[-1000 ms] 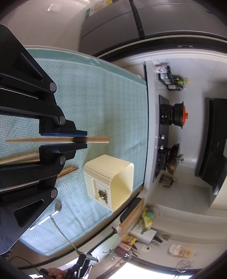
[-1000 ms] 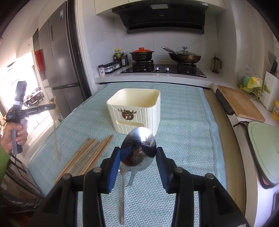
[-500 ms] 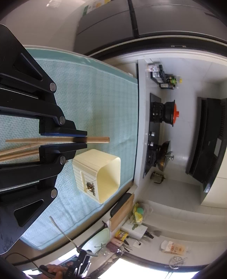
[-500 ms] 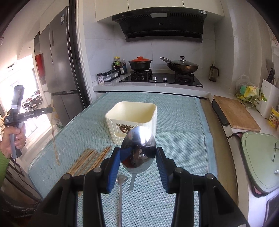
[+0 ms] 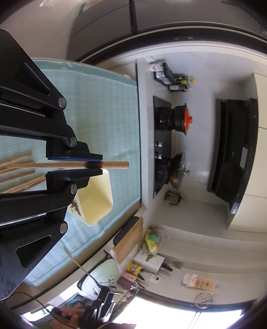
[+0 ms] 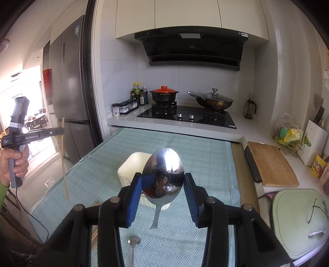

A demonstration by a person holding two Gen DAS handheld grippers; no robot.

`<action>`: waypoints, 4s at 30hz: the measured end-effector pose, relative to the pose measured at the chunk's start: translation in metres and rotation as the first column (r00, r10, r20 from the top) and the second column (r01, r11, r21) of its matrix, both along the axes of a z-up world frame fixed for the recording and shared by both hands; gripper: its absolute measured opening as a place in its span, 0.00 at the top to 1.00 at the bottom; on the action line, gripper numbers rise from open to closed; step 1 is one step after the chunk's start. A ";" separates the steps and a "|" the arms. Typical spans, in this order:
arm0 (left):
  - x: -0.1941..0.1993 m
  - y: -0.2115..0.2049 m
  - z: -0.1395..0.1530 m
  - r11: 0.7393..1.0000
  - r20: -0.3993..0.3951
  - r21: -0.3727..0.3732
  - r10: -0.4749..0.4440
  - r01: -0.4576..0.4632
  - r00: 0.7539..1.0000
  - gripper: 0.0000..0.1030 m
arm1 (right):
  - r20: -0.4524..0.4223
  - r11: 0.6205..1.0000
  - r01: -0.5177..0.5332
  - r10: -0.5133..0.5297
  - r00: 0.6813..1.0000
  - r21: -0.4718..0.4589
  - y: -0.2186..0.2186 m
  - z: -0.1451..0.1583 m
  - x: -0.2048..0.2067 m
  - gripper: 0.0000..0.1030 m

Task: Organize utensils
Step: 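Carry the spoon into the cream holder and open the right tool while the left drops its chopstick in, then withdraw both open tools from the holder back over the remaining utensils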

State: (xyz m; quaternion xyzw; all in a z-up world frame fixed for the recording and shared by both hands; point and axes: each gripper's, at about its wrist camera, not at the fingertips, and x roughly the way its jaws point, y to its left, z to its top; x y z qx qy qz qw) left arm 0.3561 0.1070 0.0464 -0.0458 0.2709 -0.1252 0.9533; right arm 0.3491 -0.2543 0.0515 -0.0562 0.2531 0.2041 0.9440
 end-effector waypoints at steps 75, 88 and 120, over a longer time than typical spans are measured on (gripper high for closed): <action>-0.151 0.030 -0.142 0.962 -0.196 0.064 0.273 -0.266 0.942 0.11 | -0.112 0.986 0.165 -0.165 0.980 -0.005 -0.039 -0.124 -0.100 0.38; -0.159 -0.021 -0.190 0.964 -0.277 0.095 0.267 -0.250 0.923 0.03 | -0.200 0.994 0.078 -0.092 0.976 -0.075 0.003 -0.188 -0.130 0.38; -0.147 -0.008 -0.211 0.963 -0.330 0.112 0.268 -0.244 0.905 0.03 | -0.276 0.995 0.044 -0.065 0.959 -0.084 0.014 -0.211 -0.125 0.38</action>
